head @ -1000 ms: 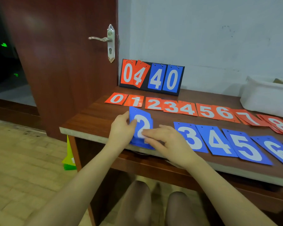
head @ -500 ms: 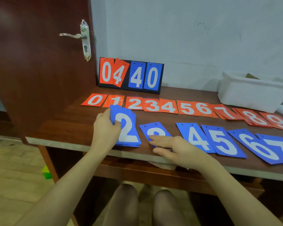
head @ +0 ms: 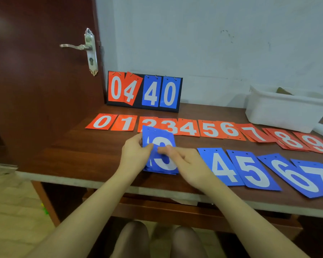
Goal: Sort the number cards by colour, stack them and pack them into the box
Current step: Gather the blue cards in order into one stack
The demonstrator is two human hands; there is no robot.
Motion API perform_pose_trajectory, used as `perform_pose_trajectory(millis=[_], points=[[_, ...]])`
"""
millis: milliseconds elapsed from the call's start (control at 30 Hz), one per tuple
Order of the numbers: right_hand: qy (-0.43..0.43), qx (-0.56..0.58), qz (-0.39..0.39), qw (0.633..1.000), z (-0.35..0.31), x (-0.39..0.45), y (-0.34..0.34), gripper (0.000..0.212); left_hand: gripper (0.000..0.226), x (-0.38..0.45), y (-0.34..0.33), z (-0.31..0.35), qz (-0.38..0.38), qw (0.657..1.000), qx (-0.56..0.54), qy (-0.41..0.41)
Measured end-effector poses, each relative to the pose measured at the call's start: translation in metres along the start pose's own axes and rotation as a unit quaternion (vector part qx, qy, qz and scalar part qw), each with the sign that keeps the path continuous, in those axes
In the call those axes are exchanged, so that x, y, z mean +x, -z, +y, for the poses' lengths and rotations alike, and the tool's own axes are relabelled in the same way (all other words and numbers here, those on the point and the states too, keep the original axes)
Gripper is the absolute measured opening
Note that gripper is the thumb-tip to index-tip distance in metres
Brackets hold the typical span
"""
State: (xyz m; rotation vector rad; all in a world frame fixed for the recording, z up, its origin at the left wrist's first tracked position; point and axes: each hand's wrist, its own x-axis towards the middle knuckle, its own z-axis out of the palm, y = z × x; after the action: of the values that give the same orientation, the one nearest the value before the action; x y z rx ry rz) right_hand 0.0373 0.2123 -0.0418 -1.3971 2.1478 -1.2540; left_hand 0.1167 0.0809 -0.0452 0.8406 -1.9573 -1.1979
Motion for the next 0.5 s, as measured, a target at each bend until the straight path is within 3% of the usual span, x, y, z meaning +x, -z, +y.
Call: perform_pose_trajectory(millis=[100, 167, 233, 300, 400, 500], points=[[-0.032, -0.177, 0.13, 0.975, 0.024, 0.006, 0.039, 0.027, 0.027, 0.006, -0.004, 0.003, 0.0, 1.0, 0.002, -0.009], [-0.139, -0.347, 0.106, 0.921, 0.041, 0.007, 0.065, 0.037, 0.029, 0.01, -0.009, 0.006, -0.009, 1.0, 0.0, -0.023], [-0.24, -0.442, 0.043, 0.863, 0.054, 0.004, 0.077, 0.053, 0.03, 0.012, -0.015, 0.01, -0.023, 0.999, 0.009, -0.031], [-0.256, -0.447, 0.022, 0.857, 0.06, 0.002, 0.075, 0.061, 0.03, 0.014, -0.023, 0.012, -0.034, 0.999, 0.016, -0.033], [-0.23, -0.409, 0.02, 0.883, 0.063, 0.007, 0.064, 0.068, 0.031, 0.016, -0.029, 0.012, -0.034, 0.998, 0.039, -0.038], [-0.255, -0.411, 0.023, 0.875, 0.057, 0.015, 0.067, 0.078, 0.03, 0.023, -0.027, 0.011, -0.03, 0.997, 0.055, -0.035]])
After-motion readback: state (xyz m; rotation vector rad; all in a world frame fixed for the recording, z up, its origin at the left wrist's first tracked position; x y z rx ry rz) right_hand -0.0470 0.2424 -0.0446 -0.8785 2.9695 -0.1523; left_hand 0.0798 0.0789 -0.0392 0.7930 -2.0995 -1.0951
